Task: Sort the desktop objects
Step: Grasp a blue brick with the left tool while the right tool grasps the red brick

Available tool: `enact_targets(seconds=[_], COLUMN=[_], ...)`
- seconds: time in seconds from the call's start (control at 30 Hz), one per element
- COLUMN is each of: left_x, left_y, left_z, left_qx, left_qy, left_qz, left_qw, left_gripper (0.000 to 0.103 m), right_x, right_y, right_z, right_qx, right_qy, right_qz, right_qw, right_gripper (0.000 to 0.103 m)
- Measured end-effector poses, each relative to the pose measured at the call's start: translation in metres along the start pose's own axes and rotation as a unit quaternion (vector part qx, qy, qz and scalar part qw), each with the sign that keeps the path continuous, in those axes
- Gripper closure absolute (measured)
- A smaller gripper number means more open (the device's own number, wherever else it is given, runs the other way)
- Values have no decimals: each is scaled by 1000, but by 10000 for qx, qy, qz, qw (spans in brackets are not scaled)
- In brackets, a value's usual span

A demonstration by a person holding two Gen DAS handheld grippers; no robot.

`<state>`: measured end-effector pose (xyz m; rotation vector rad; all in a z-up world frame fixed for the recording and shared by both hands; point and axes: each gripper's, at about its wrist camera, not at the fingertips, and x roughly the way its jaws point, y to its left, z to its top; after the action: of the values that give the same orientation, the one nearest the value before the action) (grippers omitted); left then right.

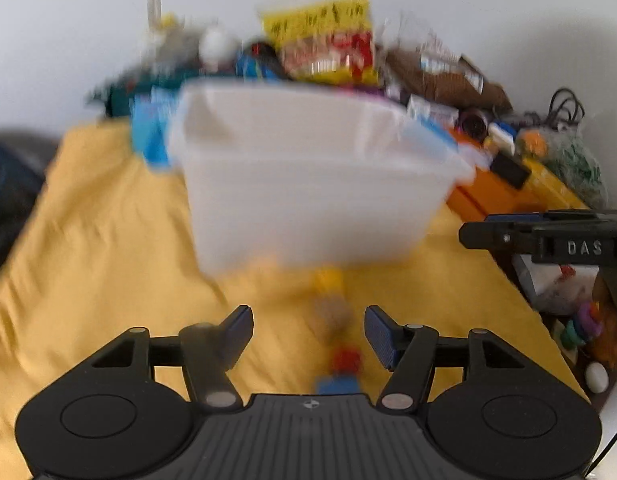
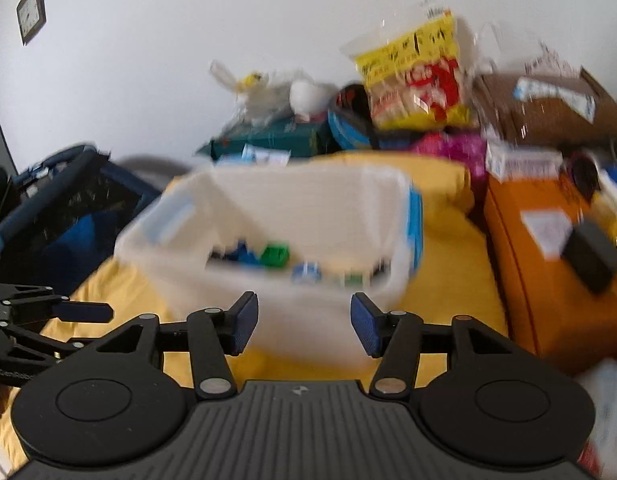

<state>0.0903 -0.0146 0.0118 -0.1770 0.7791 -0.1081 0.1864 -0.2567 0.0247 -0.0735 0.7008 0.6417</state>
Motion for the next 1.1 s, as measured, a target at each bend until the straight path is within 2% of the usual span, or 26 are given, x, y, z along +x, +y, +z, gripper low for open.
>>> enact_targets(seconds=[0.13,0.17,0.23,0.3,0.4,0.67,0.87,0.93,1.0,1.1], left_x=[25,31,40,47,49,7,-7,-9,-11,-17], left_y=[-17,-18,-18,-19,-18,20,37,40,40,39], left_z=[-23,-25,-26,-28,-32,-30,-25,-25,-24,-17], left_qx=[380,375,288,303,441,11,-155,-173,-178,-180], left_qy=[361,455,551,624,607,317,208,204,230,157], left_qz=[-17,-13,-42,-95,-101,138,374,404,430,379], left_qw=[9986,9983,9981,9975,9971,9994,9990,9988,9987,9990], left_gripper=[38,40,48,66,67,67,67,67,67,67], right_x=[3,3,4,4,6,40,68,75,80,71], right_y=[6,6,8,11,16,42,68,76,77,73], right_z=[-28,-34,-40,-43,-45,-56,-68,-70,-72,-70], right_qx=[-32,-7,5,-12,-110,-512,-911,-1062,-1126,-987], right_qy=[357,416,487,522,554,784,966,995,1091,999], right_qz=[21,18,11,34,90,509,754,743,738,723], right_qw=[9994,9991,9988,9986,9984,9943,9883,9866,9849,9875], right_gripper=[47,47,47,47,47,49,49,52,73,73])
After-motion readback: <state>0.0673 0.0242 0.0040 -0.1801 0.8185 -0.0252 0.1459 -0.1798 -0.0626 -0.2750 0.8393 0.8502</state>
